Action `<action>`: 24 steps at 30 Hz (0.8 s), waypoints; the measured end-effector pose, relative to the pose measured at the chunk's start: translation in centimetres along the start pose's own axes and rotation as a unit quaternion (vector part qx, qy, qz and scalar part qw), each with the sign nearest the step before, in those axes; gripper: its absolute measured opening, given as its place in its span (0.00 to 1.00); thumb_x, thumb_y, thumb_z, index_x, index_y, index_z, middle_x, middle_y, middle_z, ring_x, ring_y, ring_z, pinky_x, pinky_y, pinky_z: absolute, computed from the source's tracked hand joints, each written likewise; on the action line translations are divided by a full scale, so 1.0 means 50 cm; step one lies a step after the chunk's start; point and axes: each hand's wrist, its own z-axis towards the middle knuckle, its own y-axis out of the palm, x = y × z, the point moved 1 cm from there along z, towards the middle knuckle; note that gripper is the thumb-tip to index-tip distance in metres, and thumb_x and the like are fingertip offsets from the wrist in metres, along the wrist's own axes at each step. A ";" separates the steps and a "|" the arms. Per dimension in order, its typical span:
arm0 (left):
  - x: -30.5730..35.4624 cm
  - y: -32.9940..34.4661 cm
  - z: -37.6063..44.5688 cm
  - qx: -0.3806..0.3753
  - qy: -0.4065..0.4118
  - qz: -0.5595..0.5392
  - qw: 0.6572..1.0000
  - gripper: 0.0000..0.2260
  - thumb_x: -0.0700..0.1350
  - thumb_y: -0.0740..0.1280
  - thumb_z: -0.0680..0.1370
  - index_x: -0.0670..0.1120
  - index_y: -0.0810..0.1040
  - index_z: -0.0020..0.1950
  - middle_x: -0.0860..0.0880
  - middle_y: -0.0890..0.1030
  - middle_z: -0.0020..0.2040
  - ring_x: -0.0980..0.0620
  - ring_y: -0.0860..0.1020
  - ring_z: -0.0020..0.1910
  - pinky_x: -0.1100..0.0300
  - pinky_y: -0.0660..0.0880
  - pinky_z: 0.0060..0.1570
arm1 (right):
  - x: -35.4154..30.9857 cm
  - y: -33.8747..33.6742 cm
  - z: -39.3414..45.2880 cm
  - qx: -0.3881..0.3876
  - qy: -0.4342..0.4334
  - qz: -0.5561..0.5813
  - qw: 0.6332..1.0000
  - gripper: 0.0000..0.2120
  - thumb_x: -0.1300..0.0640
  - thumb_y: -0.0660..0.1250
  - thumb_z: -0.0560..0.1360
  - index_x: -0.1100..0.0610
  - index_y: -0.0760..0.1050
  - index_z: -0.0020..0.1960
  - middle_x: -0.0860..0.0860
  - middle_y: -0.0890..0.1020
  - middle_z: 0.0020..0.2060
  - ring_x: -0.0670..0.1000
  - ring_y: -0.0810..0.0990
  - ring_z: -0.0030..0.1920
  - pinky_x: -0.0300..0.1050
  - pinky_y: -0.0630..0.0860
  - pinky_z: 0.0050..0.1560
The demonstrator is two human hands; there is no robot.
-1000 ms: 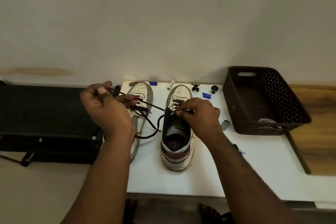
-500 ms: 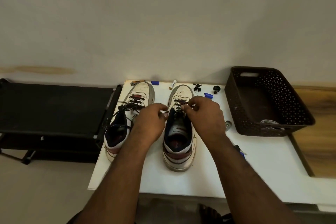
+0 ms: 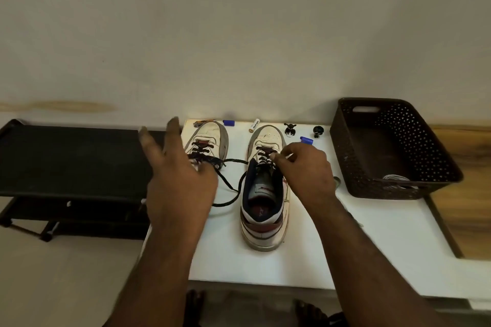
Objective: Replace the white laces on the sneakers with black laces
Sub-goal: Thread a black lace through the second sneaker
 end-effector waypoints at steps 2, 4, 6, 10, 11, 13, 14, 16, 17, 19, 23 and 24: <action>0.024 0.022 -0.009 -0.063 0.057 -0.015 0.996 0.36 0.33 0.63 0.76 0.59 0.56 0.77 0.54 0.44 0.80 0.54 0.72 0.60 0.68 0.71 0.51 | 0.000 0.003 -0.001 -0.046 0.004 -0.026 0.999 0.18 0.40 0.67 0.73 0.51 0.79 0.56 0.49 0.82 0.51 0.50 0.80 0.50 0.43 0.74 0.47; 0.029 0.070 -0.016 -0.147 0.103 -0.059 0.982 0.35 0.30 0.60 0.76 0.57 0.58 0.77 0.55 0.51 0.80 0.60 0.63 0.70 0.75 0.63 0.61 | -0.001 0.008 -0.005 -0.089 0.006 -0.036 0.995 0.17 0.42 0.69 0.73 0.51 0.78 0.56 0.50 0.81 0.52 0.50 0.79 0.51 0.42 0.72 0.46; 0.013 0.118 -0.008 -0.203 0.073 -0.061 0.974 0.27 0.33 0.61 0.78 0.52 0.65 0.75 0.50 0.65 0.76 0.53 0.66 0.72 0.61 0.64 0.70 | 0.000 0.012 -0.007 -0.098 0.006 -0.029 0.995 0.14 0.46 0.69 0.73 0.52 0.77 0.56 0.50 0.81 0.51 0.50 0.77 0.47 0.42 0.71 0.44; -0.012 0.147 0.025 -0.174 0.036 -0.051 0.983 0.10 0.39 0.65 0.78 0.45 0.82 0.57 0.48 0.84 0.53 0.50 0.80 0.52 0.57 0.76 0.54 | 0.000 0.020 -0.003 -0.071 0.014 -0.032 0.997 0.10 0.50 0.67 0.74 0.53 0.78 0.54 0.49 0.80 0.47 0.48 0.76 0.43 0.42 0.71 0.42; -0.012 0.147 0.028 -0.166 0.040 -0.060 0.983 0.09 0.40 0.66 0.78 0.45 0.84 0.54 0.48 0.84 0.49 0.51 0.80 0.48 0.60 0.76 0.50 | 0.000 0.021 -0.001 -0.068 0.016 -0.033 0.997 0.10 0.51 0.68 0.74 0.53 0.79 0.53 0.49 0.81 0.46 0.48 0.77 0.43 0.42 0.73 0.43; -0.009 0.138 0.032 -0.137 0.034 -0.084 0.986 0.06 0.41 0.67 0.77 0.43 0.84 0.48 0.49 0.83 0.43 0.52 0.80 0.43 0.64 0.73 0.42 | 0.005 0.018 0.010 -0.063 0.027 -0.024 0.997 0.08 0.53 0.69 0.74 0.55 0.80 0.51 0.51 0.83 0.45 0.50 0.81 0.42 0.45 0.79 0.46; -0.009 0.130 0.034 -0.110 0.027 -0.099 0.989 0.05 0.41 0.69 0.76 0.42 0.83 0.46 0.49 0.83 0.41 0.52 0.80 0.41 0.64 0.74 0.41 | 0.009 0.014 0.015 -0.064 0.036 -0.017 0.997 0.07 0.55 0.70 0.74 0.56 0.81 0.50 0.52 0.83 0.44 0.51 0.82 0.42 0.47 0.80 0.48; -0.011 0.106 0.043 -0.029 0.016 -0.130 0.991 0.04 0.41 0.70 0.74 0.42 0.84 0.43 0.49 0.83 0.38 0.52 0.80 0.39 0.60 0.75 0.42 | 0.018 0.005 0.023 -0.064 0.053 -0.006 0.997 0.06 0.57 0.70 0.74 0.57 0.82 0.50 0.54 0.83 0.45 0.52 0.82 0.43 0.50 0.81 0.50; -0.013 0.090 0.044 0.007 0.013 -0.140 0.990 0.03 0.41 0.71 0.74 0.43 0.84 0.42 0.50 0.82 0.36 0.52 0.80 0.38 0.60 0.75 0.41 | 0.022 0.002 0.024 -0.063 0.057 -0.002 0.996 0.07 0.58 0.70 0.74 0.57 0.82 0.51 0.54 0.83 0.45 0.53 0.83 0.44 0.51 0.81 0.50; -0.015 0.060 0.036 -0.023 0.006 -0.123 0.992 0.03 0.43 0.71 0.73 0.45 0.83 0.40 0.52 0.82 0.35 0.54 0.80 0.37 0.63 0.73 0.37 | 0.024 0.001 0.022 -0.053 0.056 0.001 0.997 0.07 0.58 0.69 0.74 0.57 0.82 0.51 0.54 0.83 0.45 0.53 0.83 0.43 0.51 0.82 0.49; -0.020 0.032 -0.017 -0.433 -0.036 0.114 0.893 0.13 0.54 0.67 0.78 0.45 0.83 0.43 0.48 0.81 0.35 0.53 0.79 0.32 0.63 0.75 0.36 | 0.015 0.009 0.014 -0.040 0.029 -0.016 0.999 0.08 0.56 0.68 0.74 0.55 0.81 0.52 0.52 0.84 0.46 0.52 0.82 0.44 0.49 0.80 0.50; -0.017 0.029 -0.024 -0.471 -0.035 0.171 0.864 0.16 0.56 0.64 0.79 0.43 0.82 0.46 0.48 0.80 0.34 0.53 0.78 0.29 0.62 0.76 0.35 | 0.014 0.010 0.014 -0.042 0.025 -0.015 0.999 0.08 0.55 0.68 0.74 0.53 0.81 0.53 0.52 0.84 0.48 0.52 0.82 0.46 0.48 0.79 0.51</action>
